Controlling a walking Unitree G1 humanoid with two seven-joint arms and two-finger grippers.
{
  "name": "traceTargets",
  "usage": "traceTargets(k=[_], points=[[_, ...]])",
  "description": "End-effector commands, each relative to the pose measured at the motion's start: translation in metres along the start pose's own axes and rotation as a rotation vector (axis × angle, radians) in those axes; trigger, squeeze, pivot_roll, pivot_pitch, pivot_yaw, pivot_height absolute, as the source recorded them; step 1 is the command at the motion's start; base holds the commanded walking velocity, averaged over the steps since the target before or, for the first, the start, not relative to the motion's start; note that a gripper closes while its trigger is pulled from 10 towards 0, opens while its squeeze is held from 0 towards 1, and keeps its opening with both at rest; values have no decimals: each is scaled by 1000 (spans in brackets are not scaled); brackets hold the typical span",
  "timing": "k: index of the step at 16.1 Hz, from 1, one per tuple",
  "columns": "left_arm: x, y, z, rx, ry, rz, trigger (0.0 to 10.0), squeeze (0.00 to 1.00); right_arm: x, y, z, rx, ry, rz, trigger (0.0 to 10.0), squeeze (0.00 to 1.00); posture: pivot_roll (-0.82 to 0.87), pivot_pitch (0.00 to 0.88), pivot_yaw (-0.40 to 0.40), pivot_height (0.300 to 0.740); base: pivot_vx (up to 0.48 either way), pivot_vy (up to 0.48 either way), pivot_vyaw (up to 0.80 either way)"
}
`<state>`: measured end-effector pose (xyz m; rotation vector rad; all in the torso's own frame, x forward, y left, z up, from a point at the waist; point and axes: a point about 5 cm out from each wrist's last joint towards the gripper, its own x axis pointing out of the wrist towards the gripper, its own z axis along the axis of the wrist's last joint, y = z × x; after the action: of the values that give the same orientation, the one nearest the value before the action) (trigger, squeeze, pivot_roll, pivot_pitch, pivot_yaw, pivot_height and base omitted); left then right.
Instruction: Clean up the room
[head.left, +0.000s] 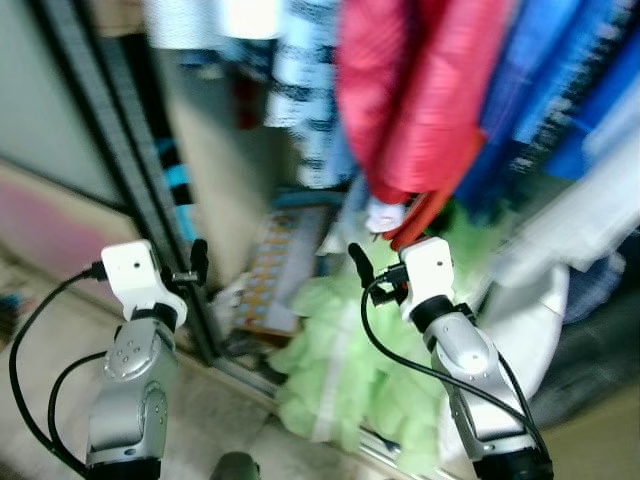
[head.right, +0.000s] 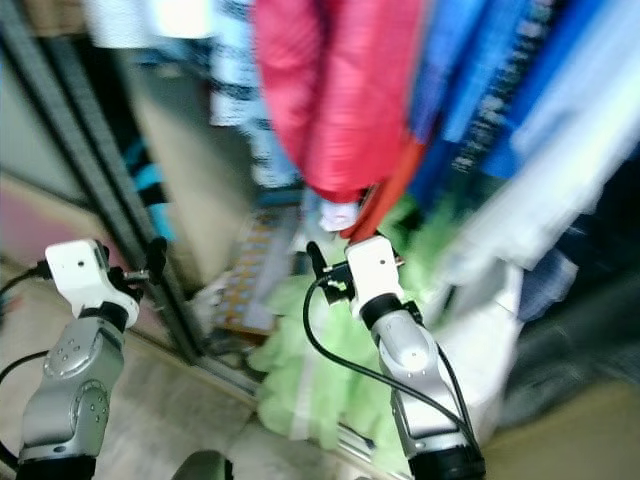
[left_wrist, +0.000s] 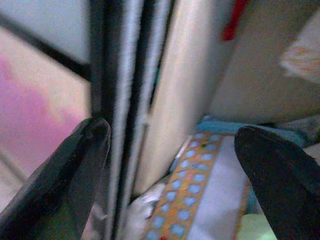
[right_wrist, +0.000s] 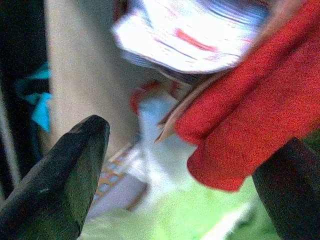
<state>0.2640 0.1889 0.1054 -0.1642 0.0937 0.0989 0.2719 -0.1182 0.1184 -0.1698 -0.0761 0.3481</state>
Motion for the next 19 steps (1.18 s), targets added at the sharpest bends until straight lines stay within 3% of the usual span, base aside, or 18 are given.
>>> traceTargets(k=[1, 3, 4, 5, 6, 8, 11, 12, 14, 15, 19], points=[[-1, -7, 3, 77, -4, -25, 10000, 0, 3, -5, 0, 7, 3, -17, 10000, 0, 94, 0, -40, 740, 0, 0, 800], [-1, -8, 7, 140, -36, 13, 10000, 0, 6, -5, 1, 11, -2, -12, 10000, 0, 95, 0, -39, 740, 0, 0, 800], [-5, -11, 12, 22, -81, -40, 10000, 0, 8, -5, 2, 15, -6, -11, 10000, 0, 96, 0, -39, 740, 0, 0, 800], [-7, -12, 13, -1, -90, -57, 10000, 0, 9, -5, 2, 18, -7, -12, 10000, 0, 98, 0, -37, 740, 0, 0, 800], [-6, -11, 11, 51, -75, -37, 10000, 0, 9, -5, 2, 18, -7, -12, 10000, 0, 98, 0, -37, 740, 0, 0, 800], [-8, -13, 7, 78, -70, -70, 10000, 0, 9, -4, -2, 23, 0, -18, 10000, 0, 103, 0, -29, 740, 0, 0, 800], [-3, -12, 10, 236, -116, 42, 10000, 0, 13, -3, -2, 32, -4, -27, 10000, 0, 102, 0, -17, 740, 0, 0, 800], [-1, -14, 9, 262, -91, 59, 10000, 0, 15, -3, -1, 30, -11, -29, 10000, 0, 101, 0, -15, 740, 0, 0, 800], [0, -23, 13, 222, -126, -32, 10000, 0, 18, -6, 0, 28, -16, -37, 10000, 0, 103, 0, -14, 740, 0, 0, 800], [2, -26, 17, 282, -160, 1, 10000, 0, 19, -8, -1, 27, -16, -46, 10000, 0, 107, 0, -16, 740, 0, 0, 800], [-3, -31, 16, 163, -181, -127, 10000, 0, 20, -7, 0, 24, -18, -41, 10000, 0, 104, 0, -23, 740, 0, 0, 800]])
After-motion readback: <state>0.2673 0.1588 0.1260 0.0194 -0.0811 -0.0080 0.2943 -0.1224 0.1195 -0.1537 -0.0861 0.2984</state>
